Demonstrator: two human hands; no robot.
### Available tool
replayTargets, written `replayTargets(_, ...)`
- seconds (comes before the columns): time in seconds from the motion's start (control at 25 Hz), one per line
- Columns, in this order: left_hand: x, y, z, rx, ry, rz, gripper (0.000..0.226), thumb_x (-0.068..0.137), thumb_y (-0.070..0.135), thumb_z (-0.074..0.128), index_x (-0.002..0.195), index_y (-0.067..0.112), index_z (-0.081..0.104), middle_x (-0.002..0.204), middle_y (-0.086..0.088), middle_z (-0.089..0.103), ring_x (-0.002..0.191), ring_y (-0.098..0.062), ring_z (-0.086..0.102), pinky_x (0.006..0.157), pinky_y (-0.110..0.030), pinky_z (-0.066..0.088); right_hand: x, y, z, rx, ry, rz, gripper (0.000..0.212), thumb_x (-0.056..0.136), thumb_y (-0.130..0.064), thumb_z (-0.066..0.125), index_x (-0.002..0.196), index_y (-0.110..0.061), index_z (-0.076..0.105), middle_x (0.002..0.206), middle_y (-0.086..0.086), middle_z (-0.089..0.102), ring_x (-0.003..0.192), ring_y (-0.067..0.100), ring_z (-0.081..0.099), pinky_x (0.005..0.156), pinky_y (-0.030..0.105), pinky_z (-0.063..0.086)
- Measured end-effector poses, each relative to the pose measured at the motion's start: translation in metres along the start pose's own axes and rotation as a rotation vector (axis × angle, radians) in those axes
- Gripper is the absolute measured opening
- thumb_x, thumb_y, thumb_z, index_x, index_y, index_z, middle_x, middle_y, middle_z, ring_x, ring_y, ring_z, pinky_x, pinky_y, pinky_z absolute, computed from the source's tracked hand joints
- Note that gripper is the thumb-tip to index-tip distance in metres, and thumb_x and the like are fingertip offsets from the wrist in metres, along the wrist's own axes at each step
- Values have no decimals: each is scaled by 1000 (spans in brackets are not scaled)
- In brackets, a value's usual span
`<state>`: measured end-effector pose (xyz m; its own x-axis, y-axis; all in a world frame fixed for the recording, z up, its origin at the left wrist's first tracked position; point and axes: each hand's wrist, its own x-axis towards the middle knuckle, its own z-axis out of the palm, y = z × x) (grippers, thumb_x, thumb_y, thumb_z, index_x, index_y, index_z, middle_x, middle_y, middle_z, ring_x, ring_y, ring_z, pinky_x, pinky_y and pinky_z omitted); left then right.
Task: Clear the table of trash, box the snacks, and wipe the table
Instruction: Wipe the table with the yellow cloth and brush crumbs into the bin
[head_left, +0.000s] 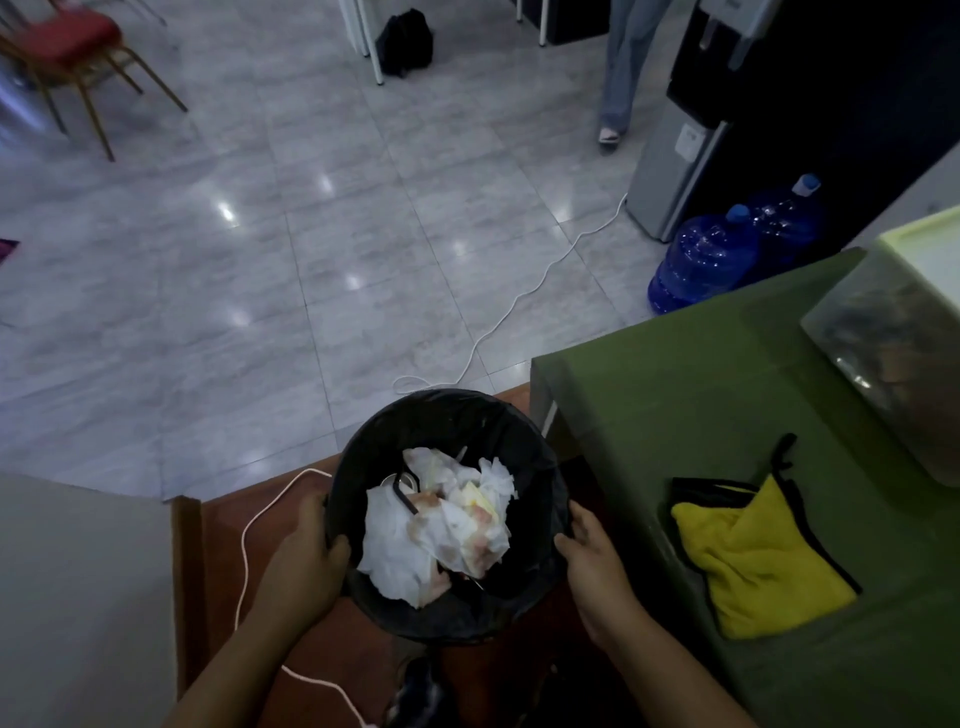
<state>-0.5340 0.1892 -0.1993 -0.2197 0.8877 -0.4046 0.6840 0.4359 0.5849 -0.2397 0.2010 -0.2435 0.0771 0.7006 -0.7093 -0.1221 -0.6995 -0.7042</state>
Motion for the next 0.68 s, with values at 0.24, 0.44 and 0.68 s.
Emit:
replayTargets(0.24,78,-46,59,-140,-114,-71,20,94,6,52,100,24,44,91,9,59,91,-24,62,67,-32,47,80,39,17,135,163,101,46,96,3,42,139,-12,40,125,8,54,110,28,57,88,40,48)
replayTargets(0.44,156,-93,120,-271,-206,-158,17,91,2,49,100,17,51,99,1,60,96,-21,60,74,-35,48,156,87,33,181,288,126,41,95,1,42,131,-20,45,127,7,54,114,29,55,92,42,47)
replayTargets(0.68,251,-195,204,-306,-336,-134,20,75,18,59,93,10,65,93,-13,71,89,-27,68,73,-55,55,235,145,48,130,372,168,41,96,0,42,134,-15,44,128,11,54,115,30,54,95,41,46)
